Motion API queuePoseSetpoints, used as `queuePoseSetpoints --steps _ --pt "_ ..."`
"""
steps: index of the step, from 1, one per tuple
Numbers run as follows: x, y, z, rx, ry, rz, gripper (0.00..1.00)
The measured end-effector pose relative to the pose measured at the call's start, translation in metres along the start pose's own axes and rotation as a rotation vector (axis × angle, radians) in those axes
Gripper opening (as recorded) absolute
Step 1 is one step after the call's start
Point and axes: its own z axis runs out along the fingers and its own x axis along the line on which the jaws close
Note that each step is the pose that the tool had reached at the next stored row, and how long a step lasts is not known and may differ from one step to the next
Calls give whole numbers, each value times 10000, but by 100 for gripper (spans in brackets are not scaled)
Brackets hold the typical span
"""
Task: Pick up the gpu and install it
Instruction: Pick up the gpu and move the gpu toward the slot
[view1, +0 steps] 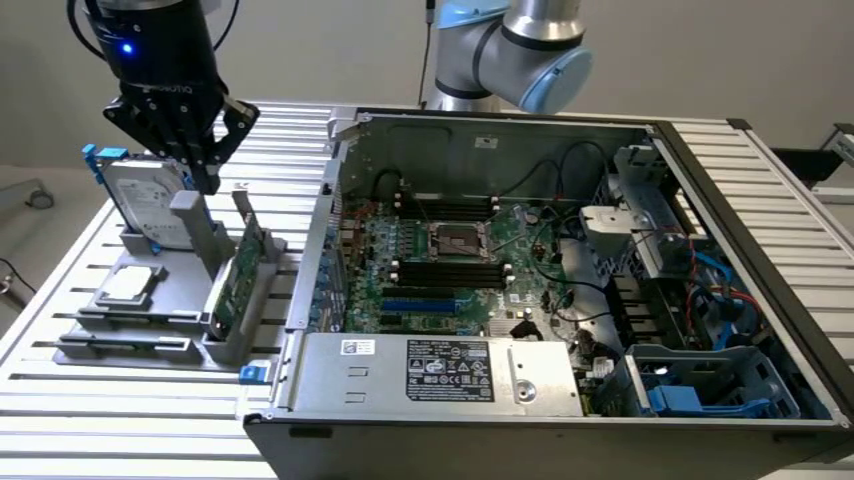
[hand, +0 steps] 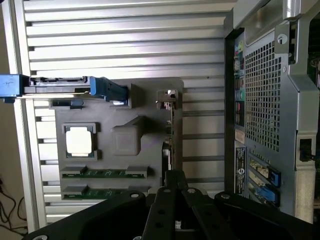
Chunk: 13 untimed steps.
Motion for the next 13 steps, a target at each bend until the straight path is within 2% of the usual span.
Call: queuePoseSetpoints --steps 4,6,9,10,13 --pt "2 0 2 -1 -2 1 12" --pt "2 0 2 -1 -1 0 24" --pt "2 -1 1 4 1 0 30" --pt "4 -1 7 18 0 1 36" --pt "8 -28 60 28 -1 1 36"
